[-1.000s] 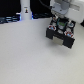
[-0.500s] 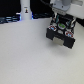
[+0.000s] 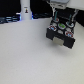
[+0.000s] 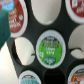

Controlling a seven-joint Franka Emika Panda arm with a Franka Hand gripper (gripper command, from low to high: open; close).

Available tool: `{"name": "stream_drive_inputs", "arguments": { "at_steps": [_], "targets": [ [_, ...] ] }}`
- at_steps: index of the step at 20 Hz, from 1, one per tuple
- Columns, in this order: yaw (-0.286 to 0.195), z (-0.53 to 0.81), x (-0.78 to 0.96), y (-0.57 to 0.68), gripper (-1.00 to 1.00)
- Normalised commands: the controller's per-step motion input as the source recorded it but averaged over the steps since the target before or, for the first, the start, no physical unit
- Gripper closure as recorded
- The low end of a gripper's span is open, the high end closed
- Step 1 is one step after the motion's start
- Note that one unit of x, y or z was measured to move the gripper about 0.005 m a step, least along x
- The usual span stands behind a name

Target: Open the kcup holder, insert the kcup into the holder, and close the kcup holder

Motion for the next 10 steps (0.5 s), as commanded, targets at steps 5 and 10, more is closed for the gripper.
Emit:
{"name": "stream_drive_inputs", "arguments": {
  "at_steps": [5, 10],
  "targets": [
    [0.008, 0.14, 0.80, -0.35, -1.00],
    [0.025, -0.01, 0.76, -0.30, -1.00]
  ]
}}
